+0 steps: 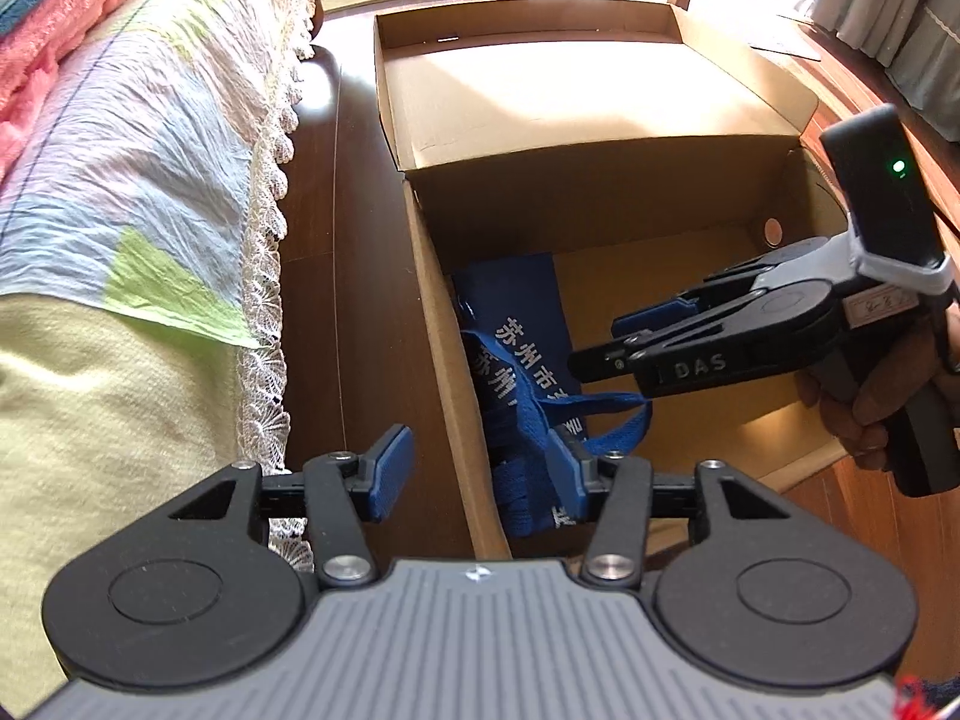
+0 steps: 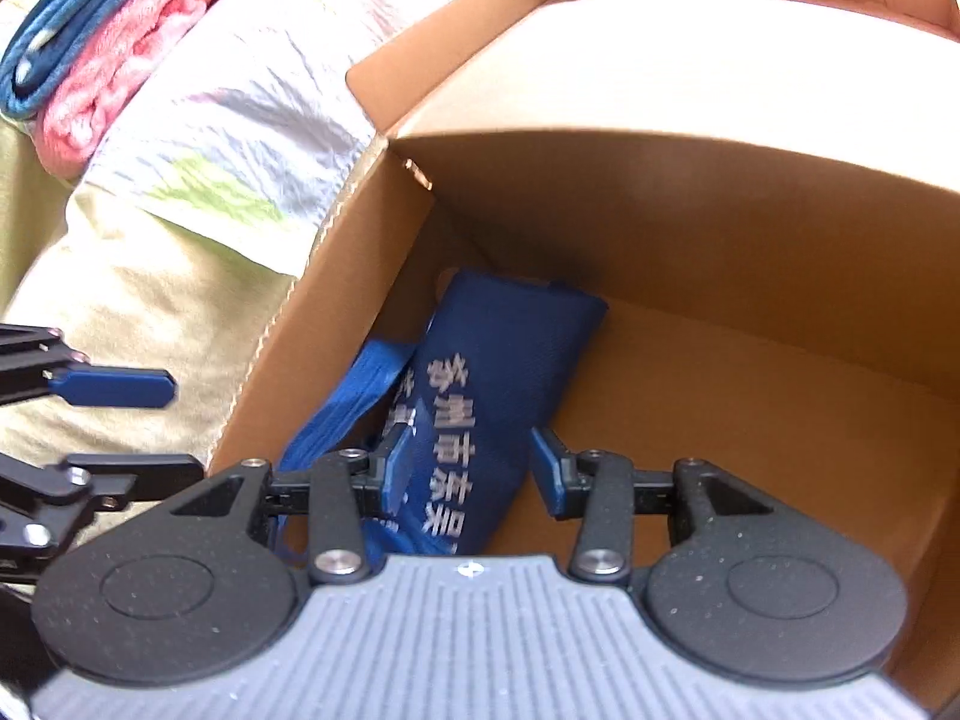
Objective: Fold shopping bag
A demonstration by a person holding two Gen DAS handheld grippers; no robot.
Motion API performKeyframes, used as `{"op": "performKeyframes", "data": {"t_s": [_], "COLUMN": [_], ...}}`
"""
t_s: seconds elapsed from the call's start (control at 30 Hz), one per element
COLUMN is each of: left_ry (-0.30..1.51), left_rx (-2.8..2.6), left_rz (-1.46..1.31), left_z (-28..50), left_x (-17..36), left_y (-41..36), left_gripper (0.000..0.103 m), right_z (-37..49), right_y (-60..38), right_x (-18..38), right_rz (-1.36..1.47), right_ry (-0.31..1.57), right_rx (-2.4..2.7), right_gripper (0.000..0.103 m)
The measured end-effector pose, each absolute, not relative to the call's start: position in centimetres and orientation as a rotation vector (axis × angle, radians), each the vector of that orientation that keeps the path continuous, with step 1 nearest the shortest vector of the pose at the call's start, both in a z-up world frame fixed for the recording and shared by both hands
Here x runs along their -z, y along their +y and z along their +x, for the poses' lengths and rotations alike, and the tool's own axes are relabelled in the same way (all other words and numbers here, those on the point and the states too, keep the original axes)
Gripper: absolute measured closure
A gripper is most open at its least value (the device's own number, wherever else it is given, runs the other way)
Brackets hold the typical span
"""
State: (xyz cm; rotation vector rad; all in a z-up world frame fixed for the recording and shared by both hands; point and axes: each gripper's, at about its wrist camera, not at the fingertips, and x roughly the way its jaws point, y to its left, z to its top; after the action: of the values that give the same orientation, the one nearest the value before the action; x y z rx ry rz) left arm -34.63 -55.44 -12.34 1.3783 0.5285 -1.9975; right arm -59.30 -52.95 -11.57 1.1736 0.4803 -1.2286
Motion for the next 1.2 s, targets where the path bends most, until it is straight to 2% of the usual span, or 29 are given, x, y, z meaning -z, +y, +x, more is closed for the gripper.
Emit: {"op": "performKeyframes", "data": {"t_s": [0.07, 0.2, 0.27, 0.3, 0.4, 0.63, 0.7, 0.83, 1.0, 1.2], "left_ry": [0.522, 0.505, 0.511, 0.516, 0.536, 0.519, 0.525, 0.571, 0.506, 0.593], "left_rx": [1.97, 1.918, 1.893, 1.883, 1.853, 1.826, 1.835, 1.844, 1.851, 1.877], "left_rz": [1.384, 1.381, 1.358, 1.347, 1.293, 1.197, 1.175, 1.14, 1.131, 1.055], "left_z": [-34.6, -34.8, -34.7, -34.6, -34.0, -33.7, -33.7, -34.1, -34.7, -34.0], "left_x": [11.7, 10.3, 9.3, 8.9, 7.5, 4.4, 3.7, 2.7, 1.9, 1.5], "left_y": [-54.5, -52.8, -51.5, -51.0, -49.2, -45.1, -44.1, -42.5, -39.9, -38.6], "left_gripper": [0.047, 0.038, 0.032, 0.031, 0.028, 0.02, 0.02, 0.017, 0.012, 0.01], "right_z": [-56.8, -56.0, -51.3, -50.6, -50.4, -49.7, -50.4, -50.4, -50.9, -51.0], "right_y": [-52.3, -51.0, -51.1, -50.5, -47.3, -40.0, -37.6, -35.5, -32.5, -29.9], "right_x": [12.4, 10.4, 16.9, 17.1, 14.5, 10.1, 9.3, 7.7, 6.1, 5.5], "right_rz": [1.162, 1.126, 1.107, 1.096, 1.057, 0.981, 0.963, 0.927, 0.866, 0.834], "right_ry": [0.47, 0.41, 0.406, 0.41, 0.447, 0.478, 0.478, 0.48, 0.477, 0.445], "right_rx": [1.241, 1.28, 1.298, 1.306, 1.341, 1.416, 1.433, 1.465, 1.522, 1.591], "right_gripper": [0.063, 0.063, 0.063, 0.063, 0.061, 0.044, 0.042, 0.037, 0.03, 0.021]}}
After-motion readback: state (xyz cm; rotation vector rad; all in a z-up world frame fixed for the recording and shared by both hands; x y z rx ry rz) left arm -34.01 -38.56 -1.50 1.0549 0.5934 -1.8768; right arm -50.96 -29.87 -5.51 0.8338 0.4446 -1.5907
